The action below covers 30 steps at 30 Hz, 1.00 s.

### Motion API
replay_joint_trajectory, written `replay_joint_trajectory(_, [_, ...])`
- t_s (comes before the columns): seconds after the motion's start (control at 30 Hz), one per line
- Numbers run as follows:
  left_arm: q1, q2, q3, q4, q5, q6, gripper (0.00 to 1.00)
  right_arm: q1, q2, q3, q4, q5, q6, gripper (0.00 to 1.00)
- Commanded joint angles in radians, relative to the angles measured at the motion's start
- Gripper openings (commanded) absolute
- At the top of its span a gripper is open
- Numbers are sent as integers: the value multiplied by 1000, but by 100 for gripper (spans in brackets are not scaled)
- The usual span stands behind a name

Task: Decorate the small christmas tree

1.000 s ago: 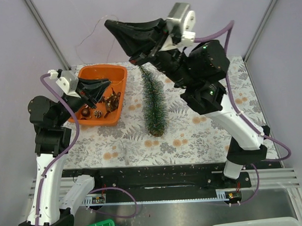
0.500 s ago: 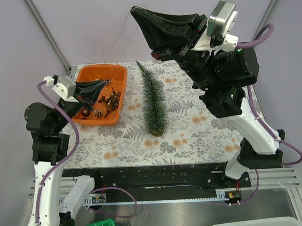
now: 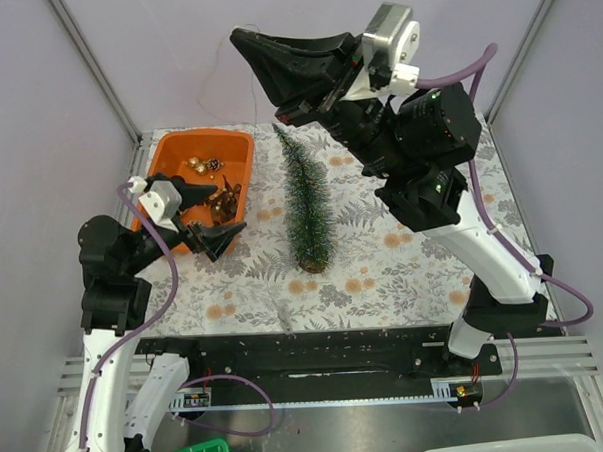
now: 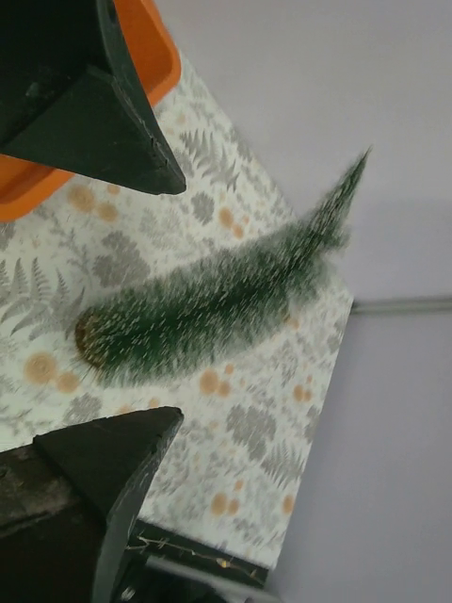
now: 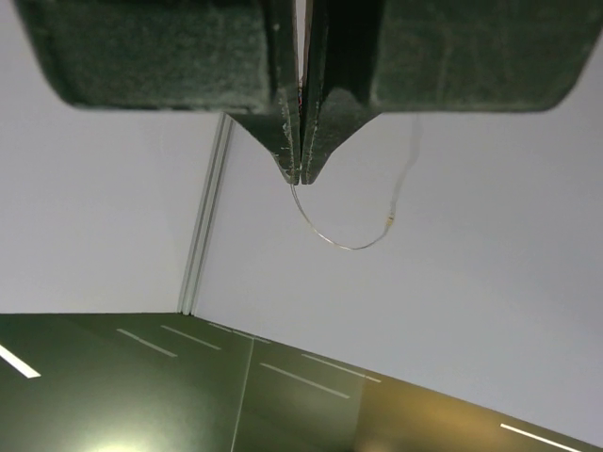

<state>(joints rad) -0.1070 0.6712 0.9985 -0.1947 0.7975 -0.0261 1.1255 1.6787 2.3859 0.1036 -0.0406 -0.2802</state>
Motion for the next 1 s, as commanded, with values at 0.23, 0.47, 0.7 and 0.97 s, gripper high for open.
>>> replay_joint_trajectory(0.23, [-25,-151,-202,-28,463,86,99,-7,38,101,-31,-42,81,0])
replay_joint_trajectory(0.47, [-141,-119,-216,27,418,60,99,-7,61,136,-24,-64,128,0])
replay_joint_trajectory(0.7, [-260,-27,-271,353,180,-149,99,-7,90,191,-35,-85,162,0])
replay_joint_trajectory(0.97, [-327,30,-268,337,147,-129,96,-7,72,159,-16,-108,179,0])
